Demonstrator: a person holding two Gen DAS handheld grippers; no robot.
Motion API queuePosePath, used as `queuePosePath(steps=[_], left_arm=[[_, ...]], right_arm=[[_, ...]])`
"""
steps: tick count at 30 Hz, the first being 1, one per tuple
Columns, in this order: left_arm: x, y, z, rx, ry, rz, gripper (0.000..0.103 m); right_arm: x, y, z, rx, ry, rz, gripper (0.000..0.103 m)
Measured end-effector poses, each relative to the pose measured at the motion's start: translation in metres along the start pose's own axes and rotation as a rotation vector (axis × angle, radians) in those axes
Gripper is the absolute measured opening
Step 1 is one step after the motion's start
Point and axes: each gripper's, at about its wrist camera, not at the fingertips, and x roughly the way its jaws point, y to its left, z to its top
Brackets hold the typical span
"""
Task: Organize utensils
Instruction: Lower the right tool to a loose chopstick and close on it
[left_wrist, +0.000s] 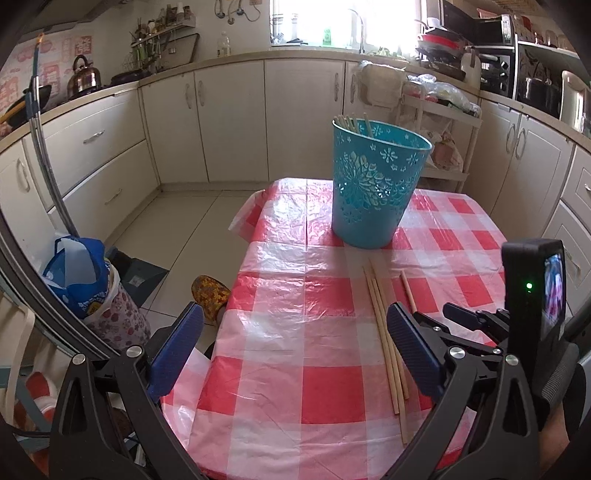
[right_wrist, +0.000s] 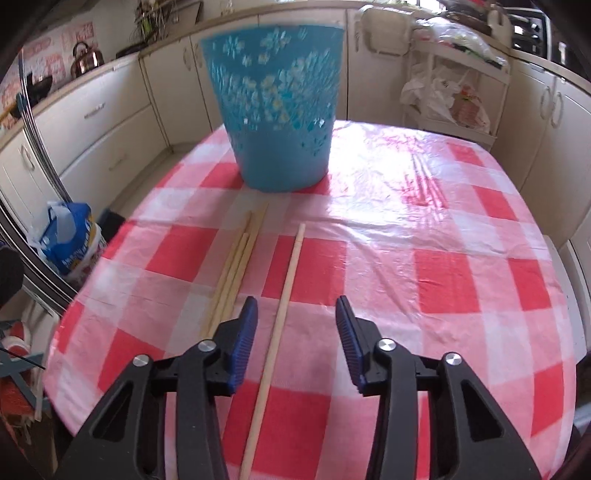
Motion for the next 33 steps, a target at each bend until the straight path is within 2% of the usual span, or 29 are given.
queuePosePath(steps=[3,4,7,14,19,26,33], left_arm=[[0.019,-0.007,0.001,0.024,0.024,-0.013,0.095],[0.028,-0.012,0.003,0.034,0.037,-0.021,0.095],[0.054,-0.024,0.007,0.061,0.070,-0.035,0.095],[0.107,-0.053,0.010,0.125,0.166,-0.040,0.085],[0.129,-0.057,0.004,0.146,0.229,-0.024,0.082],[0.129,-0.055,0.004,0.153,0.224,-0.026,0.082],[0.135,-0.061,0.005,0.178,0.233,-0.024,0.080]], right_arm=[[0.009,0.001,0.002,-0.037,0.016,-0.019,0.026],[0.010,-0.001,0.002,-0.042,0.019,-0.017,0.019],[0.008,-0.014,0.002,-0.036,0.016,-0.040,0.013],[0.004,-0.051,-0.002,0.035,0.008,-0.035,0.013],[0.003,-0.053,-0.002,0.054,0.000,-0.014,0.015],[0.004,-0.054,-0.001,0.068,-0.004,-0.004,0.015],[0.006,-0.051,0.001,0.058,-0.002,-0.004,0.024]])
